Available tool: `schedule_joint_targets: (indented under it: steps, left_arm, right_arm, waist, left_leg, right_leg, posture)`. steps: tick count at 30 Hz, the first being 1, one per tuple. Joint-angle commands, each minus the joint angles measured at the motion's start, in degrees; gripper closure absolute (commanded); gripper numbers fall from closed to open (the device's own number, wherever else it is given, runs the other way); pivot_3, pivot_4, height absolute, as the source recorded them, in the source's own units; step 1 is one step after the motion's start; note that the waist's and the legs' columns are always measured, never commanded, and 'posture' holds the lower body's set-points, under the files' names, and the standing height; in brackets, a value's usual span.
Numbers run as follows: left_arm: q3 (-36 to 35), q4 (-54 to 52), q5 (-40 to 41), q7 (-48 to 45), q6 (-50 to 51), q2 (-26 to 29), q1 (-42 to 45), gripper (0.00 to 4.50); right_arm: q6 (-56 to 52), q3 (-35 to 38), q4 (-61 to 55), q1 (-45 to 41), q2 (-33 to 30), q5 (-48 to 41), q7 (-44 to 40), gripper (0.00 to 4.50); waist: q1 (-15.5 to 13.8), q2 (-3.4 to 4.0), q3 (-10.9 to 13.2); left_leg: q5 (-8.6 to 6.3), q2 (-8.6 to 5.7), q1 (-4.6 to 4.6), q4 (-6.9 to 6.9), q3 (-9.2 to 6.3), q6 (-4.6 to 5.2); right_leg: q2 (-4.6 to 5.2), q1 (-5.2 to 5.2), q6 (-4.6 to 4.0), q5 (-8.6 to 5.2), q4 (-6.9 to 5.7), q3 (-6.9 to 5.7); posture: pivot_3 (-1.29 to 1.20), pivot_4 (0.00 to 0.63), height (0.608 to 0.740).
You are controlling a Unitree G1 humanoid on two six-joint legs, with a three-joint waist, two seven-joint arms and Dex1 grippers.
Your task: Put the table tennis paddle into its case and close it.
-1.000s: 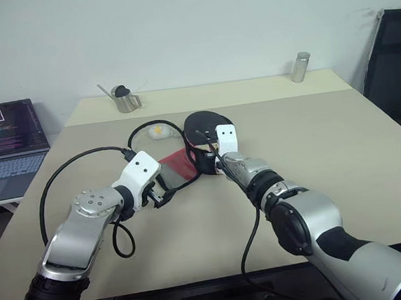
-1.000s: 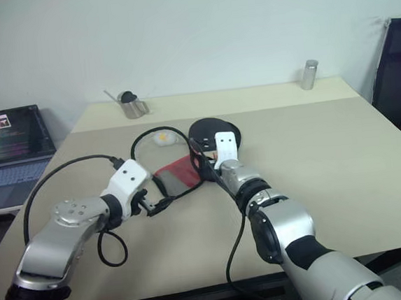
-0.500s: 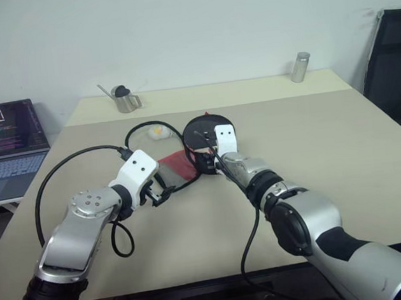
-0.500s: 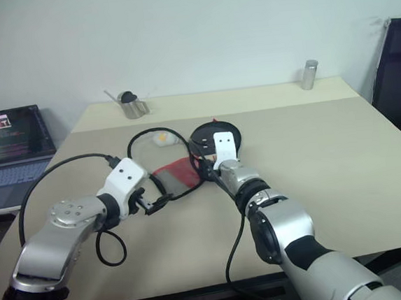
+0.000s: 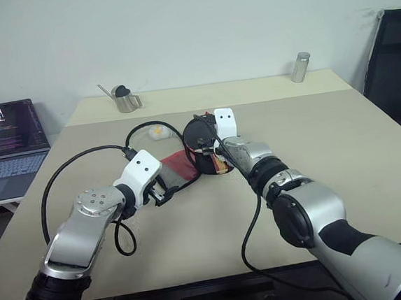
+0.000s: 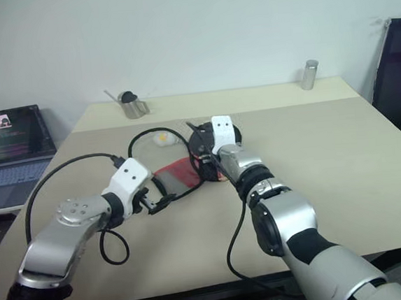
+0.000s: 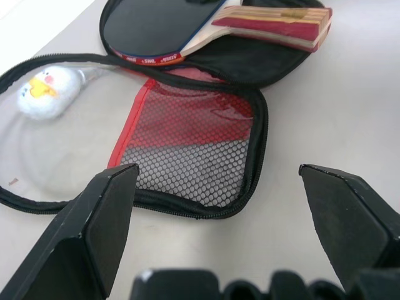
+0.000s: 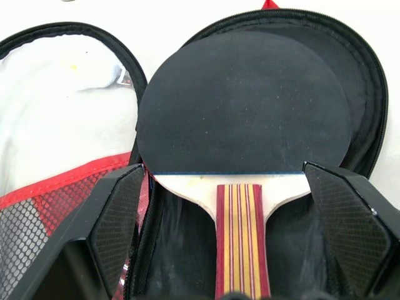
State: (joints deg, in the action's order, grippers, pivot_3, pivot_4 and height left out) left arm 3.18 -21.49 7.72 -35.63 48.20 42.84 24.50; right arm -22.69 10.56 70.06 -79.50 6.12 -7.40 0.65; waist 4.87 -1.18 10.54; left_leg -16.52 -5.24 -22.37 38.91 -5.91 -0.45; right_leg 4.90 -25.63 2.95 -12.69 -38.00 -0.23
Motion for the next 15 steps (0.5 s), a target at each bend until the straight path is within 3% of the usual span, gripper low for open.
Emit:
schedule_joint_targets:
  steps: [1,9,12,15]
  left_arm:
    - [0.7,0.5,-0.4,-0.2,-1.7,-0.3,2.2,0.00]
    - [1.4,1.0,-0.2,-0.2,-2.0,-0.5,2.9,0.00]
    - [1.5,0.9,-0.1,-0.1,-1.9,-0.6,2.9,0.00]
    - [1.5,1.0,-0.2,0.0,-1.9,-0.7,2.9,0.00]
  right_arm:
    - [-2.3,-1.6,-2.6,2.0,0.3,1.1,0.2,0.03]
    - [-4.8,-3.4,-2.3,5.4,1.0,3.0,1.5,0.03]
    - [-4.9,-3.6,-2.4,5.5,1.0,2.9,1.5,0.64]
    - [-4.7,-3.8,-2.4,5.3,1.0,2.9,1.5,1.66]
  waist:
    - [0.0,-0.01,0.0]
    - [0.1,0.00,0.0]
    - [0.1,0.00,0.0]
    - [0.1,0.00,0.0]
  left_leg:
    - [0.00,0.00,0.00,0.00,0.00,0.00]
    - [0.00,0.00,0.01,0.00,0.02,0.00]
    - [0.01,0.00,0.01,0.01,0.02,0.00]
    - [0.01,0.00,0.01,0.01,0.02,0.00]
  right_leg:
    - [0.00,0.00,0.00,0.00,0.00,0.01]
    - [0.00,-0.03,0.00,0.00,-0.03,0.04]
    - [0.00,-0.02,0.00,0.00,-0.03,0.04]
    - [0.00,-0.02,0.00,0.00,-0.04,0.04]
  posture:
    - [0.00,0.150,0.740]
    - [0.00,0.150,0.740]
    - [0.00,0.150,0.740]
    - [0.00,0.150,0.740]
